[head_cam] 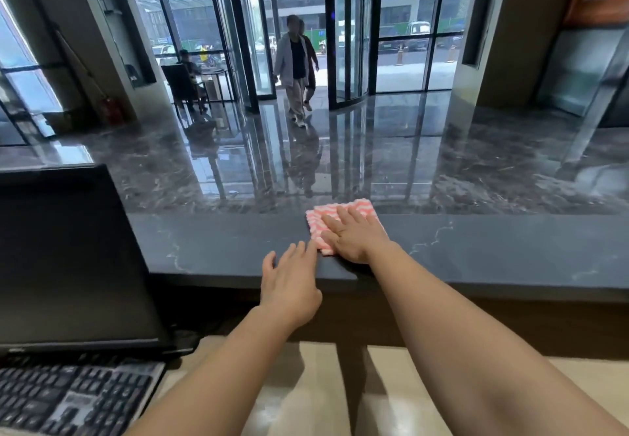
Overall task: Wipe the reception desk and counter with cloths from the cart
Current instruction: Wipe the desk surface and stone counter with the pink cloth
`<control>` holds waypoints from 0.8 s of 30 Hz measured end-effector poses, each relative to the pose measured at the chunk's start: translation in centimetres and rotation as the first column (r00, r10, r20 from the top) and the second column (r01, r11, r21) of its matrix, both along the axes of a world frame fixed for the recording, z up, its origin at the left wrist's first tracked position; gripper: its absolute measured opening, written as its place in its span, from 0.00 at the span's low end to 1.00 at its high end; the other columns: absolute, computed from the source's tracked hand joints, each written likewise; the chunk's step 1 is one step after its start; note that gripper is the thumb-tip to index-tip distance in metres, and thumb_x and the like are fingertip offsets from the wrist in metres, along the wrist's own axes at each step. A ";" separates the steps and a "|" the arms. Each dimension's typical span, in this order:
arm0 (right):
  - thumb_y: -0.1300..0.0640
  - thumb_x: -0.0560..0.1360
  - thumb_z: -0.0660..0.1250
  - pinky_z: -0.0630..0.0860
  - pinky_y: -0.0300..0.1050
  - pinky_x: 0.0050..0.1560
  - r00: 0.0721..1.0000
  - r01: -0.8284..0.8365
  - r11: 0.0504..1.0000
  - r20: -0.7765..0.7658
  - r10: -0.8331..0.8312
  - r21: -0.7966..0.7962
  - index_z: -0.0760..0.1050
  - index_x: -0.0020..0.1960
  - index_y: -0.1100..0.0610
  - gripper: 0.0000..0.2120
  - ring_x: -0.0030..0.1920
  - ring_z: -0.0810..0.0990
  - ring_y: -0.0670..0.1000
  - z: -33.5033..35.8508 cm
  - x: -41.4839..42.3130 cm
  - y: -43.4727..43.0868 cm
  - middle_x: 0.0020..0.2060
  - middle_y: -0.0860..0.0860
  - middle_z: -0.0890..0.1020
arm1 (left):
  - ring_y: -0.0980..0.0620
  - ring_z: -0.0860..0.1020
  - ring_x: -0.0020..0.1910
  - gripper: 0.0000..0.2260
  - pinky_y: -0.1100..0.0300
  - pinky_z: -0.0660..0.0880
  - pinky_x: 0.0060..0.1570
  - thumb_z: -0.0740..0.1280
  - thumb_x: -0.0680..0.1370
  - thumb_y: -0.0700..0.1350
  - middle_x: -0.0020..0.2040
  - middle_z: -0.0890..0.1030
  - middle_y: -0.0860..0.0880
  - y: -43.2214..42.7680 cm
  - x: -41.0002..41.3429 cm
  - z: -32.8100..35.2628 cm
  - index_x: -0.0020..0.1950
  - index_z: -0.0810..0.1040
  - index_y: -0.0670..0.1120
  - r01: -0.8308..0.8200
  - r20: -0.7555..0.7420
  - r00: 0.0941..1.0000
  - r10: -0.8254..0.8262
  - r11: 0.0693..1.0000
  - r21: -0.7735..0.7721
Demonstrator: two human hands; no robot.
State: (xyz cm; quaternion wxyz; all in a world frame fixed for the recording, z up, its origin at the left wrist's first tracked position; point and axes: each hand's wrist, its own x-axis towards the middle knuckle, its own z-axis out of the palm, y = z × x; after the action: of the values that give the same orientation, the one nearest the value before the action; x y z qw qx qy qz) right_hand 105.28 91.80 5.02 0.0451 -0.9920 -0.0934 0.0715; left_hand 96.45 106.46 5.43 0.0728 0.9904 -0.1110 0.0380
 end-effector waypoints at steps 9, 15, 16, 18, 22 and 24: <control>0.42 0.83 0.43 0.41 0.58 0.76 0.940 0.341 0.940 -0.014 -0.341 0.003 0.44 0.80 0.45 0.26 0.79 0.42 0.55 0.3 -3.3 -19.8 0.80 0.52 0.44 | 0.51 0.70 0.63 0.18 0.54 0.60 0.65 0.61 0.73 0.39 0.57 0.72 0.54 -9.3 -2.5 0.4 0.63 0.66 0.50 0.097 0.057 0.994 -0.092 0.992 -0.080; 0.43 0.83 0.42 0.40 0.59 0.76 0.889 0.458 0.889 -0.027 -0.457 0.021 0.42 0.80 0.44 0.26 0.79 0.40 0.55 0.3 -6.2 -24.8 0.79 0.52 0.41 | 0.51 0.72 0.49 0.06 0.55 0.64 0.55 0.62 0.73 0.43 0.42 0.71 0.55 -12.6 -4.4 0.7 0.46 0.66 0.51 0.110 0.118 0.988 -0.098 0.990 -0.094; 0.43 0.83 0.42 0.39 0.59 0.76 0.884 0.467 0.884 -0.032 -0.466 0.021 0.41 0.80 0.44 0.26 0.79 0.39 0.56 0.3 -6.4 -24.5 0.79 0.52 0.41 | 0.51 0.72 0.49 0.06 0.55 0.64 0.56 0.62 0.73 0.43 0.42 0.72 0.55 -12.9 -4.6 0.7 0.47 0.67 0.51 0.103 0.124 0.988 -0.092 0.990 -0.091; 0.44 0.83 0.42 0.38 0.60 0.76 0.879 0.476 0.879 -0.044 -0.474 0.028 0.40 0.79 0.45 0.26 0.78 0.38 0.57 0.4 -6.5 -23.3 0.79 0.53 0.39 | 0.51 0.72 0.50 0.06 0.55 0.64 0.56 0.62 0.74 0.44 0.42 0.73 0.55 -13.0 -4.8 0.8 0.48 0.68 0.52 0.090 0.134 0.988 -0.077 0.992 -0.091; 0.43 0.83 0.42 0.37 0.61 0.75 0.918 0.394 0.919 -0.055 -0.393 0.027 0.39 0.79 0.44 0.26 0.78 0.37 0.58 0.6 -6.9 -18.8 0.79 0.54 0.39 | 0.50 0.73 0.52 0.05 0.55 0.63 0.56 0.62 0.75 0.44 0.42 0.73 0.55 -12.4 -5.2 0.4 0.48 0.68 0.51 0.040 0.145 0.989 -0.027 0.996 -0.084; 0.43 0.83 0.43 0.36 0.62 0.74 0.947 0.316 0.948 -0.067 -0.313 0.034 0.38 0.79 0.44 0.27 0.78 0.36 0.59 0.7 -7.1 -15.4 0.78 0.54 0.38 | 0.50 0.73 0.51 0.05 0.55 0.63 0.55 0.61 0.74 0.43 0.41 0.72 0.55 -12.1 -5.5 0.2 0.46 0.68 0.52 0.008 0.156 0.988 0.006 0.996 -0.091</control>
State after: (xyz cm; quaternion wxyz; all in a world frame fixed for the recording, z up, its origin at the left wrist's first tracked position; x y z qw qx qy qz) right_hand 98.15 76.39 5.75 0.0807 -0.9903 0.0657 0.0916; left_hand 90.92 94.38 5.60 0.1091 0.9800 -0.1150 0.1202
